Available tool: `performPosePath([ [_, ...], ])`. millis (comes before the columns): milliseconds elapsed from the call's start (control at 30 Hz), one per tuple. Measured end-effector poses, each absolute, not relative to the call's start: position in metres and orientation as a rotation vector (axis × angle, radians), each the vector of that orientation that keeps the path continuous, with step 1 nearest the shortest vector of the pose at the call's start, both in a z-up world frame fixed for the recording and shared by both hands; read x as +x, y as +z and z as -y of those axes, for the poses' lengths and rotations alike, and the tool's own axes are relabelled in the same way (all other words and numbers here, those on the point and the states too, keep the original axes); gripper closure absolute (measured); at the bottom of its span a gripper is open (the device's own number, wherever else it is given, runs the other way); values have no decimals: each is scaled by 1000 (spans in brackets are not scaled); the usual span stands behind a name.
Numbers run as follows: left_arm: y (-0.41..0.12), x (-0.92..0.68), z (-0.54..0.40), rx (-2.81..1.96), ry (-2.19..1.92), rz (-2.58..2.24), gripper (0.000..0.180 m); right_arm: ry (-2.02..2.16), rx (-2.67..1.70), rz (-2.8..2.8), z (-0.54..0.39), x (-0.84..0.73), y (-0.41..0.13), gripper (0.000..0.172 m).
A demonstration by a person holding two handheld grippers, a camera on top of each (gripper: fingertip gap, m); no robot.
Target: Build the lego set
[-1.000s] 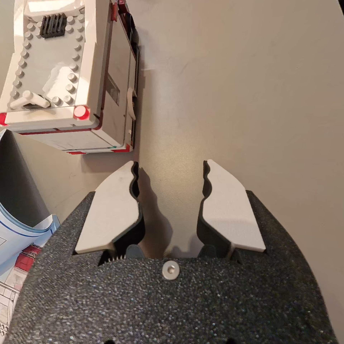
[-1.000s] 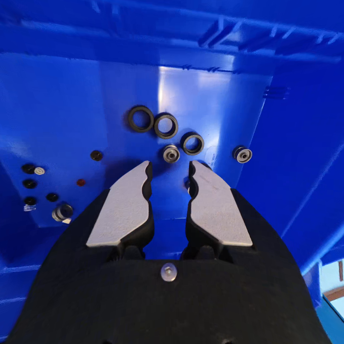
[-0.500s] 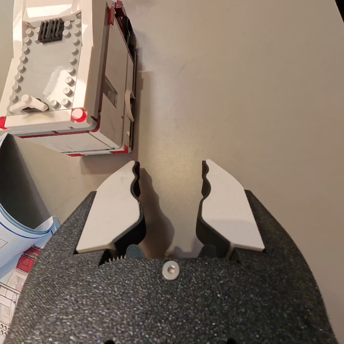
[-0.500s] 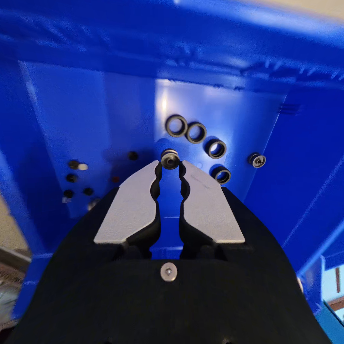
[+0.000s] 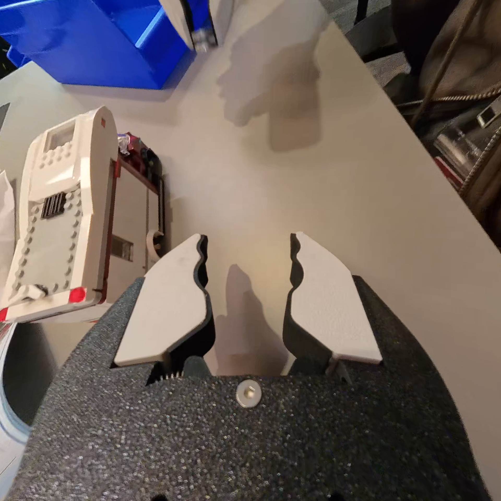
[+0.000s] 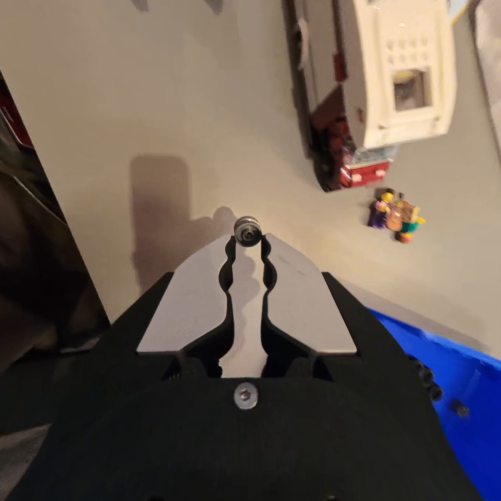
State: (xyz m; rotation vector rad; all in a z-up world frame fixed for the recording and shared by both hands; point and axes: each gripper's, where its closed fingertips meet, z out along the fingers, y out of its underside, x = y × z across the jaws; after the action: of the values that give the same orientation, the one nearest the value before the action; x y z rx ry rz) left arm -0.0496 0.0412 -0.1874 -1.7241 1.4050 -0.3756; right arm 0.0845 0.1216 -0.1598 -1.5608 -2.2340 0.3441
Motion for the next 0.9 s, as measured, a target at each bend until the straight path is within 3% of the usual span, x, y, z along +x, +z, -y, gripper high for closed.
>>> performPosePath([
  [233,-159,-33,-38,-1606,-512,-1294,117,432,-1628,2189,-109,59,-188,154],
  [333,-138,-31,-36,-1507,-548,-1240,139,442,-1648,2177,-110,54,-193,154],
  [467,-122,-33,-42,-1446,-554,-1141,153,451,-1667,2161,-113,50,-195,154],
  [900,-144,-42,-72,-1671,-559,-933,148,474,-1657,2079,-117,37,-192,154],
])
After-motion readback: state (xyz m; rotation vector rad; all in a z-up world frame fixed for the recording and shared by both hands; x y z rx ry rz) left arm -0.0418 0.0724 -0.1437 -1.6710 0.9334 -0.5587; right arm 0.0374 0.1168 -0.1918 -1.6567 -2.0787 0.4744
